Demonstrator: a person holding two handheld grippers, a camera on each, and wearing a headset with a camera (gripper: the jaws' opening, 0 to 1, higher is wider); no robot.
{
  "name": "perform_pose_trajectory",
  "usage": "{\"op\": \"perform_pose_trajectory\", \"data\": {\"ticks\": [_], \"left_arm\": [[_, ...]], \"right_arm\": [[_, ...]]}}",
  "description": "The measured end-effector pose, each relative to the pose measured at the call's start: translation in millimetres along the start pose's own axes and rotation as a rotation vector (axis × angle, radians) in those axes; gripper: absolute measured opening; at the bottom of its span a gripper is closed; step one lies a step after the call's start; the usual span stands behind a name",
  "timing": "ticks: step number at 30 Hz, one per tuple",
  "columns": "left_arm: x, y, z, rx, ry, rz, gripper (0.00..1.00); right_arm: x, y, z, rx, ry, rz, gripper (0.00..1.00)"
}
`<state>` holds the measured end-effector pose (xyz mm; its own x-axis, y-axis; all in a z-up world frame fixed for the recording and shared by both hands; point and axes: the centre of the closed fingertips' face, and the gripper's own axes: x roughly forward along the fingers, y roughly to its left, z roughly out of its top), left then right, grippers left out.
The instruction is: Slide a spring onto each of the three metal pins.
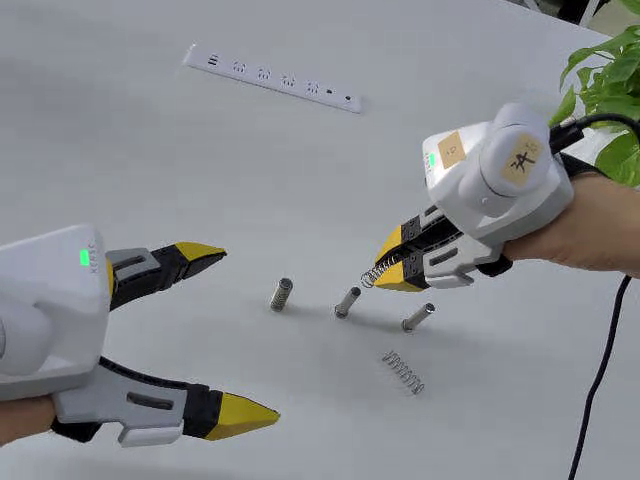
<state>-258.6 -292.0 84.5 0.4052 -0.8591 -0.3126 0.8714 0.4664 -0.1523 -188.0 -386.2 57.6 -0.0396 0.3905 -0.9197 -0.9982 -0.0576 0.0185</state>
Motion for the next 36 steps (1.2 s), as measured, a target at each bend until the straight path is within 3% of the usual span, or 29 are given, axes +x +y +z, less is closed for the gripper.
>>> {"op": "perform_pose_trajectory", "data": {"ticks": [14,36], "left_arm": [[0.1,1.2,-1.1,-0.026,-0.029,0.001,0.96],[4.0,1.5,-4.2,-0.047,-0.041,-0.012,0.95]], "right_arm": [[14.2,0.2,-4.9,-0.035,0.073,0.03,0.07],[23.7,-0.7,-8.5,-0.044,0.106,0.063,0.07]]}}
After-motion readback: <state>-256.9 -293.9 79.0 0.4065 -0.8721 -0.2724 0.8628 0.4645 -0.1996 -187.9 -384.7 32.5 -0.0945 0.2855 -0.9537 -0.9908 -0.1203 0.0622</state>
